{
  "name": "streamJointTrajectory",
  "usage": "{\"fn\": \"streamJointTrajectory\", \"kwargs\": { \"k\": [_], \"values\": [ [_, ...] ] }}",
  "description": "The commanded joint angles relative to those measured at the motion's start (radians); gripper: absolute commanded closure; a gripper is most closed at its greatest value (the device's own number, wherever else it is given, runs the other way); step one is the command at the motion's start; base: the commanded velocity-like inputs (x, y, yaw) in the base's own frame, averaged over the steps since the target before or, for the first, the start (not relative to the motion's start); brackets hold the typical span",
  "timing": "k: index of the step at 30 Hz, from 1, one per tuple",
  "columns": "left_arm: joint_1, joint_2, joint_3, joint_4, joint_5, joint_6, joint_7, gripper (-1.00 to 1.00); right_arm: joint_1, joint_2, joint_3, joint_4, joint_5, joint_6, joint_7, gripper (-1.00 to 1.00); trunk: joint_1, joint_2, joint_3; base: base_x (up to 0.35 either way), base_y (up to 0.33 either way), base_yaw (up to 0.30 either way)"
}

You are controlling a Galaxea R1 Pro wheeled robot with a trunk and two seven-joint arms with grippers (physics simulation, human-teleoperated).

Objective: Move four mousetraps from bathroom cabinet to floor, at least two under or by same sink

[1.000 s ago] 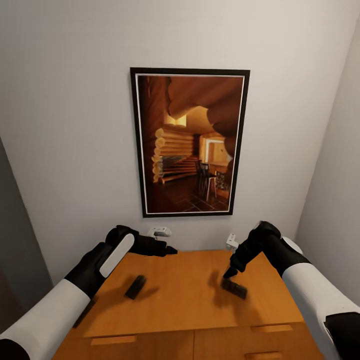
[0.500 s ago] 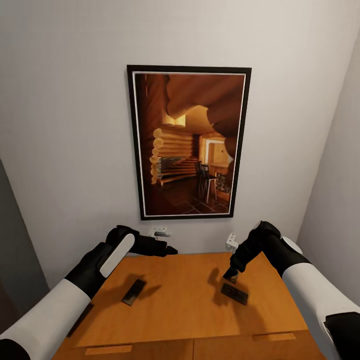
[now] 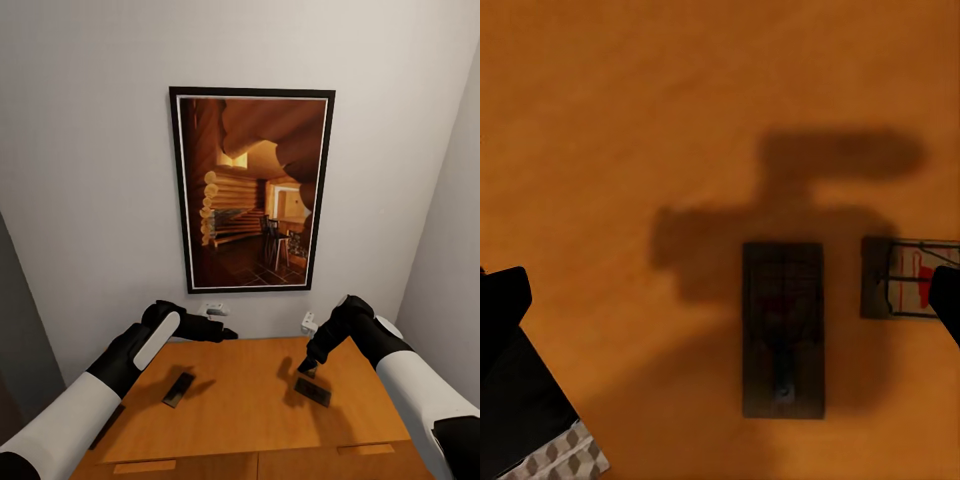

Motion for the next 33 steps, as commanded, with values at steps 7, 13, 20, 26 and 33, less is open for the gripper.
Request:
{"fn": "streamJointTrajectory", "kwargs": {
  "k": [7,13,20,26,33],
  "values": [
    [0.0,-0.002,-0.009,-0.002,-0.008,0.002,-0.022,-1.0,0.0,0.0,0.003,0.023,0.003,0.01,0.004,-1.0,0.0,-0.001,-0.001,0.0,0.0,0.0],
    [0.0,-0.003,-0.023,-0.004,-0.008,0.002,-0.036,-1.0,0.0,-0.001,0.002,0.042,0.009,0.01,0.004,-1.0,0.0,-0.001,-0.001,0.0,0.0,0.0],
    [0.0,-0.004,-0.03,-0.007,-0.008,0.002,-0.044,-1.0,0.0,0.0,0.002,0.051,0.021,0.009,0.003,-1.0,0.0,-0.001,-0.001,-0.117,-0.043,0.0],
    [0.0,-0.004,-0.031,-0.008,-0.008,0.002,-0.045,-1.0,0.0,0.0,0.003,0.052,0.027,0.009,0.003,-1.0,0.0,-0.001,-0.001,-0.178,-0.092,0.0],
    [0.0,-0.004,-0.031,-0.008,-0.008,0.002,-0.045,-1.0,0.0,-0.001,0.004,0.055,0.029,0.009,0.003,-1.0,0.0,-0.001,-0.001,-0.043,-0.024,0.0]
  ]
}}
